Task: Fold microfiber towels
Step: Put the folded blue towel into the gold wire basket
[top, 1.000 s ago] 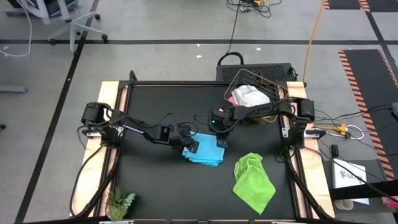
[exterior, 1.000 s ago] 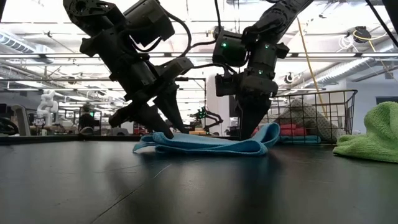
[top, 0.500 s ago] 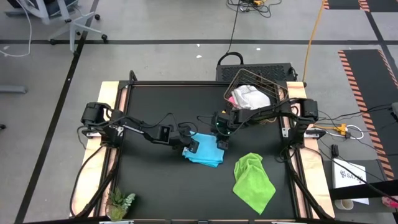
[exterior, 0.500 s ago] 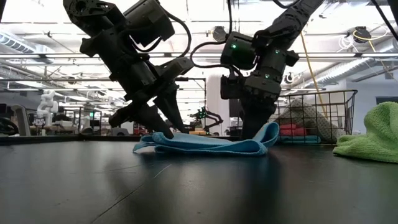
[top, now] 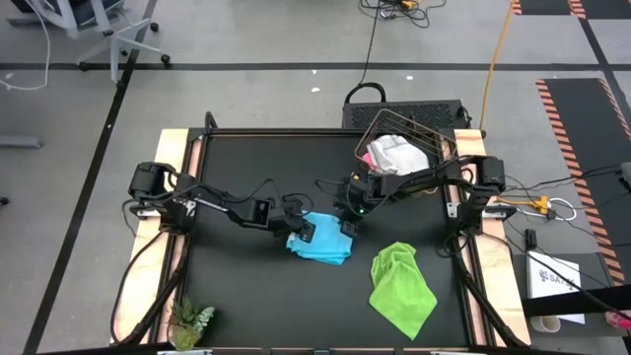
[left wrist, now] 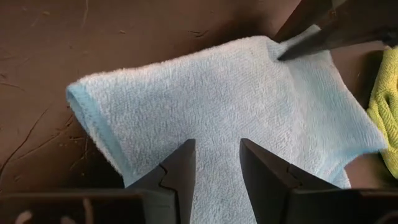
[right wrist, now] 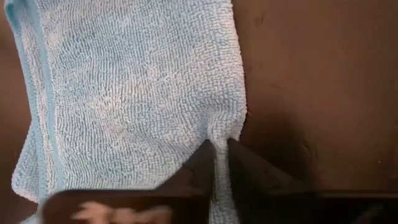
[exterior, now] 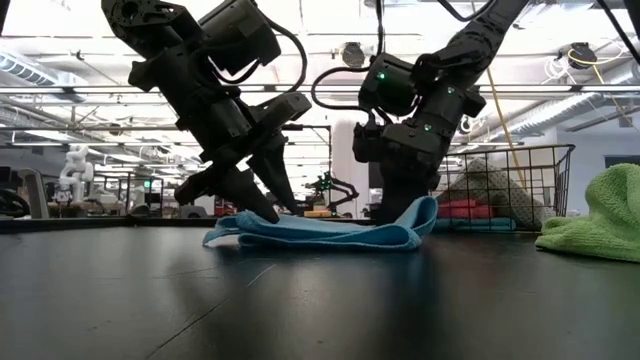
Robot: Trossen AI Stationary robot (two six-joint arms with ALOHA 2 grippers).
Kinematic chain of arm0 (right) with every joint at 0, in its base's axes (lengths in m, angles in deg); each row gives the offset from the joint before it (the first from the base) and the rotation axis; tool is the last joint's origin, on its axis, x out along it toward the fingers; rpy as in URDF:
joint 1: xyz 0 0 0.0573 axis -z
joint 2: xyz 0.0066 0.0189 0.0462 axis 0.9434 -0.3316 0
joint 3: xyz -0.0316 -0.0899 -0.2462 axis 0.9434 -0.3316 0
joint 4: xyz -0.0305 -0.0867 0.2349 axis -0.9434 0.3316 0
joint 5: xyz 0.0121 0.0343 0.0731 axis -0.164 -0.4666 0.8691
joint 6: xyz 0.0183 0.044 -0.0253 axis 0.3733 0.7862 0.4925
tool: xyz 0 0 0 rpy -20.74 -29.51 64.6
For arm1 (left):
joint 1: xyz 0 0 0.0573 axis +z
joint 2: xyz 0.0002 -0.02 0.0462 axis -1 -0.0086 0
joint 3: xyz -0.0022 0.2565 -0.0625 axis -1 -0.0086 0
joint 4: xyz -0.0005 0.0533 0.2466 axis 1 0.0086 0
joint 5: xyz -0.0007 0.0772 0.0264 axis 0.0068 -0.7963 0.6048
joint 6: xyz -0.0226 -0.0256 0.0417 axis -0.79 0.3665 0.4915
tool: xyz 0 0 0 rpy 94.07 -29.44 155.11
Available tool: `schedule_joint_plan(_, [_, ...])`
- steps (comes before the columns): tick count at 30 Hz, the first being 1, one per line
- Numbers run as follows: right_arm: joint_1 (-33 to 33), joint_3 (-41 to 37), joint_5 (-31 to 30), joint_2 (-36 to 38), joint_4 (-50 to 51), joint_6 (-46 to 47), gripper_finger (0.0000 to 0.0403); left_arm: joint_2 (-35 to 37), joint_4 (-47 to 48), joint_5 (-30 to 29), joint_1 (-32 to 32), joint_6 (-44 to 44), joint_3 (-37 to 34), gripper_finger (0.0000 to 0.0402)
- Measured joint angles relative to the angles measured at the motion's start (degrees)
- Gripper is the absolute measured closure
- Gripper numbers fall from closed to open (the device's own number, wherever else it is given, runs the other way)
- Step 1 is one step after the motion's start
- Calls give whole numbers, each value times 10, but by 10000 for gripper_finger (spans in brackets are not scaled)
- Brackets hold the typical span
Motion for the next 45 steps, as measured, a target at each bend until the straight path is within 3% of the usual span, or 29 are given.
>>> schedule_joint_plan(3, [2,-2,-1,0,-11,-4,392,0,0,0,0,0,0,275])
schedule_joint_plan(12, [2,-2,-4,26,-29,11,400,0,0,0,0,9,0,275])
schedule_joint_plan(31, [8,-4,-54,252,30,56,402,130,-1,-50,53,129,0,275])
schedule_joint_plan(40, [87,-2,-95,377,51,34,402,129,8,-45,59,134,0,275])
schedule_joint_plan(45, [160,60,-95,405,145,-12,403,129,17,-44,59,132,0,275])
